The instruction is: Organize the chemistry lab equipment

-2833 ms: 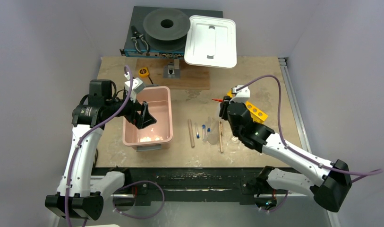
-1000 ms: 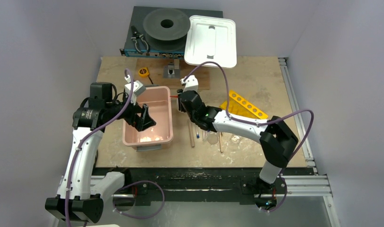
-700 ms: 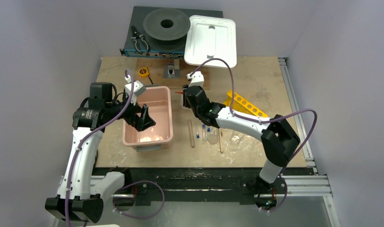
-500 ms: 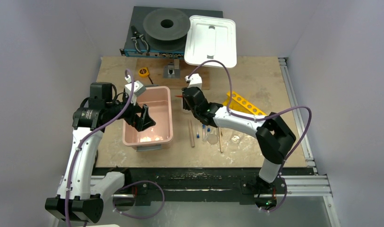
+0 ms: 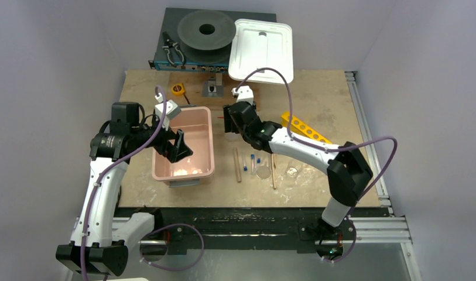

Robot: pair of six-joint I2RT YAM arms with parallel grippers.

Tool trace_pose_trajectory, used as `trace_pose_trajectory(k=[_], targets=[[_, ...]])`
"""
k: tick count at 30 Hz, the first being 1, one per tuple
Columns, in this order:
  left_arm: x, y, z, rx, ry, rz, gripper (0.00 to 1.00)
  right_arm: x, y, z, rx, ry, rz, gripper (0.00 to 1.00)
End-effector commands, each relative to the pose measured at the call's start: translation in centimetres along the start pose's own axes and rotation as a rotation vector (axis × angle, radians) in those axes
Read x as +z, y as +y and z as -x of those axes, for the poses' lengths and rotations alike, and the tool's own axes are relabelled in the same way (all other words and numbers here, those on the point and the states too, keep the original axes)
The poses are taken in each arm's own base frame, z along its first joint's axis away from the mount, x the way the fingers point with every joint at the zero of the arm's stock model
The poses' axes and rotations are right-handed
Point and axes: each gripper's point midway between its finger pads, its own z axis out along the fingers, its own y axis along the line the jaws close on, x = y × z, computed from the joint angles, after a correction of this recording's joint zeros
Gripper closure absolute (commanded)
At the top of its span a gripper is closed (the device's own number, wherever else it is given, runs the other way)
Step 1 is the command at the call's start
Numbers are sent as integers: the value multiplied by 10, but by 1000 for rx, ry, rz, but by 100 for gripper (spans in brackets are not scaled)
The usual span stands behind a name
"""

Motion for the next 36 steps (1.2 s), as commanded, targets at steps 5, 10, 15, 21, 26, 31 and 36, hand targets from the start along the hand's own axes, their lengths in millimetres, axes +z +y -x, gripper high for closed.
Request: trace_pose_trajectory(k=[5,10,15,21,26,31,36], targets=[[2,2,7,37,-31,-1,0,-46,-34,18,58,-19,-29,41],[5,3,4,32,-23,-9,0,-45,-54,-7,60,26,-67,42],[5,3,3,38,-19,-8,0,-35,-64,-38,60,78,-87,52],[8,3,0,22,-8,-22,0,-17,-63,-75,49,148,-91,66],[10,4,-2,16,0,-23,0,-5,-66,-97,31,190,-110,85],[11,5,-6,12,8,-22,0,3,-71,-116,32,226,-118,77],[11,7,-6,15,11,-13,0,5,-73,-130,31,259,-118,71]])
